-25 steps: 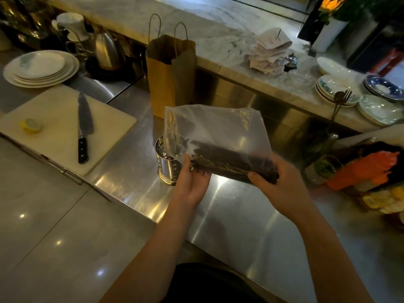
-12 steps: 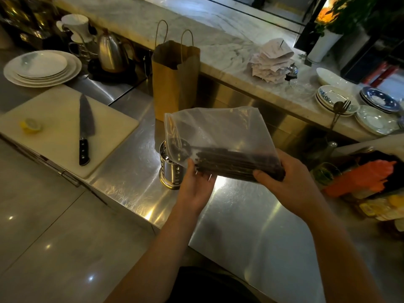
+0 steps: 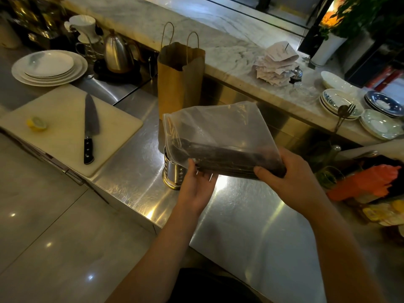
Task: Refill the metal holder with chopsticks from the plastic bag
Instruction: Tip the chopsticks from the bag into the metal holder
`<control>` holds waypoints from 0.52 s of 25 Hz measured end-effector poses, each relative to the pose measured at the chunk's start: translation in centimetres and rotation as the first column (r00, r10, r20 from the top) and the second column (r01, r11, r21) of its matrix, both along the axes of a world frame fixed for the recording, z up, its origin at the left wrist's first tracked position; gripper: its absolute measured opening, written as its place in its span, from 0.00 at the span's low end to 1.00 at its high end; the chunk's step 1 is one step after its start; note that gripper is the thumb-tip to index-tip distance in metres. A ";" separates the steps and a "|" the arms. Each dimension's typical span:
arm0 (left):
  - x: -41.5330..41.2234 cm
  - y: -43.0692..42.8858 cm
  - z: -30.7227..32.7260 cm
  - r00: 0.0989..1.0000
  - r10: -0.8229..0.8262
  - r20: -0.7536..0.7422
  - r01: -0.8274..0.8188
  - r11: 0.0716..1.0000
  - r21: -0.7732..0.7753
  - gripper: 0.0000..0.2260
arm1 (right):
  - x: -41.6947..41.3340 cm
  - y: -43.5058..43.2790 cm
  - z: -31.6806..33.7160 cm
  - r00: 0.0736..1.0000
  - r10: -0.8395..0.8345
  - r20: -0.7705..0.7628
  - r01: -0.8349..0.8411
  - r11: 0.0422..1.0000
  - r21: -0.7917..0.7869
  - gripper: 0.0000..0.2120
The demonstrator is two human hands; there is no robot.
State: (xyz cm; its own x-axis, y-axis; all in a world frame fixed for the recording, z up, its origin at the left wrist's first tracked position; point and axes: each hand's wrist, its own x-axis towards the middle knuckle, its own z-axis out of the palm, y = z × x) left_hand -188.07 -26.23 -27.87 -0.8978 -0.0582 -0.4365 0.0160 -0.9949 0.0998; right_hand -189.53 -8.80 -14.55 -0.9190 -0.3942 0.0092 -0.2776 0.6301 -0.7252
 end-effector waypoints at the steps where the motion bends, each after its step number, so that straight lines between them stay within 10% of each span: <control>1: 0.0 0.0 0.0 1.000 -0.001 0.006 0.001 1.000 0.000 0.17 | 0.0 -0.1 0.0 1.000 0.000 -0.002 0.000 1.000 0.006 0.12; 13: 0.2 0.0 0.4 1.000 -0.006 -0.015 0.006 1.000 0.007 0.15 | 0.4 0.0 0.3 1.000 -0.002 -0.018 0.002 1.000 -0.012 0.12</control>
